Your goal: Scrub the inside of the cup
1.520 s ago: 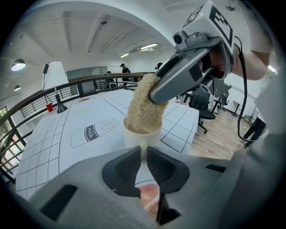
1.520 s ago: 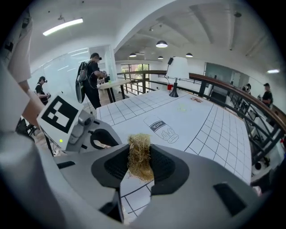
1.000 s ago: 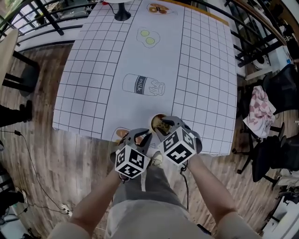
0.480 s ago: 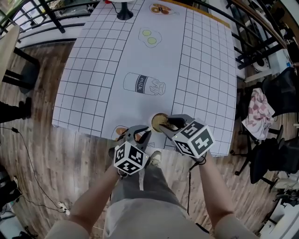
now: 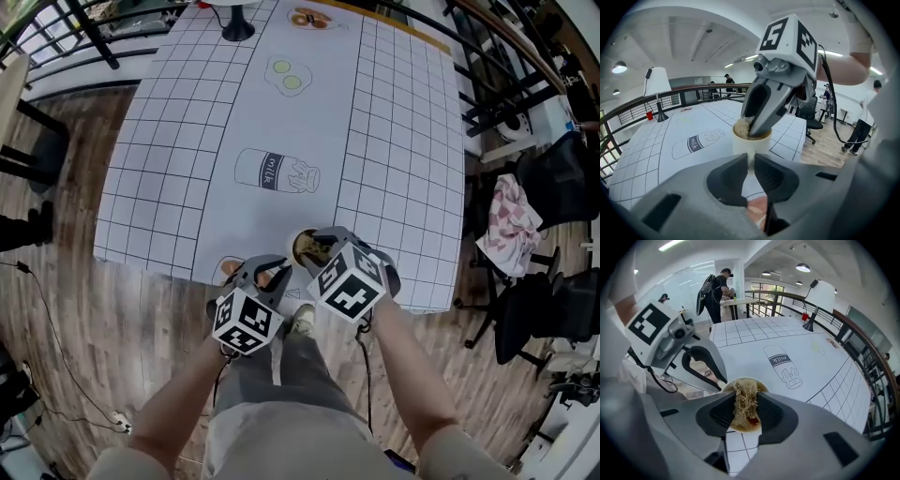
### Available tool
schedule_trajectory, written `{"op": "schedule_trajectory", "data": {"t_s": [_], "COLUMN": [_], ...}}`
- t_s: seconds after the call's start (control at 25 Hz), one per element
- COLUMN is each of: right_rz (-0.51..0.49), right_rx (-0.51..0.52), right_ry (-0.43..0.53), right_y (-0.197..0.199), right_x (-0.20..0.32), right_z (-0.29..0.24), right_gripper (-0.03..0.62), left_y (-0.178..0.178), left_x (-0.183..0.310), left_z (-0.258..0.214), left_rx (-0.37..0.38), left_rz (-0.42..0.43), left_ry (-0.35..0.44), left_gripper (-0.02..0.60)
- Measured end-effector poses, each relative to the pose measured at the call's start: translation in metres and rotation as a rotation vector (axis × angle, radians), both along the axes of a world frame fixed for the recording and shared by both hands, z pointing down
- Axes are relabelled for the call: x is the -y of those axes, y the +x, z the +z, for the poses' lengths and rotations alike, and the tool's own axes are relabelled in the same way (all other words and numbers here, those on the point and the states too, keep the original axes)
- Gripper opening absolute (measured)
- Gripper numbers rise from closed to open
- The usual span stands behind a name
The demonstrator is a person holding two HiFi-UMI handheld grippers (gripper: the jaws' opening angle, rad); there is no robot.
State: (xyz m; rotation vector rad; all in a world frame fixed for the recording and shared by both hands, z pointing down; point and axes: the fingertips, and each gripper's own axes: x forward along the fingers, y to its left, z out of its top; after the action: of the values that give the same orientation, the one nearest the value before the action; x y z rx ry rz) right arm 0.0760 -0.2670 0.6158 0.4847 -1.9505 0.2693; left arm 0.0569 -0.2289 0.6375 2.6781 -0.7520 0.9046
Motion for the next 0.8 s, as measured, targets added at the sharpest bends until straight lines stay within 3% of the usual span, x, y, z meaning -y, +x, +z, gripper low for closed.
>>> {"op": "schedule_trajectory", "data": {"t_s": [0.16,0.36,0.48,0.68,0.8], "right_rz": [-0.009,0.148,0.185,0.17,0.1], "right_rx": [-0.019,0.157,0.202,0.164,0.088], "right_ry": [-0.019,-0.165,-0.122,-0.046,0.026], "right_y": [-0.001,0.004,0.007,0.009,0.006], "right_x": [-0.003,-0.006,-0.001,-0.002,0.002], "right_z": [0.013,-0.009,-0.035,-0.033,-0.022], "right_gripper": [0.117,0.117,0.117,0.117,0.117], "left_y": [0.001,0.0,-0.001,0.0,0.001], "left_x": [0.0,0.0,0.002,0.001,0.002], "left_z": [0.001,0.002,0.001,0.001,0.001], "left_rx": [-0.006,-0.032,-0.046,-0.026,-0.027], "left_rz": [-0.001,-0.007,-0.001,0.041,0.043], "left_ry": [-0.008,-0.017,-0.007,0.031,0.035], "left_gripper": [0.054,0.055,0.055,0.054,0.054]}}
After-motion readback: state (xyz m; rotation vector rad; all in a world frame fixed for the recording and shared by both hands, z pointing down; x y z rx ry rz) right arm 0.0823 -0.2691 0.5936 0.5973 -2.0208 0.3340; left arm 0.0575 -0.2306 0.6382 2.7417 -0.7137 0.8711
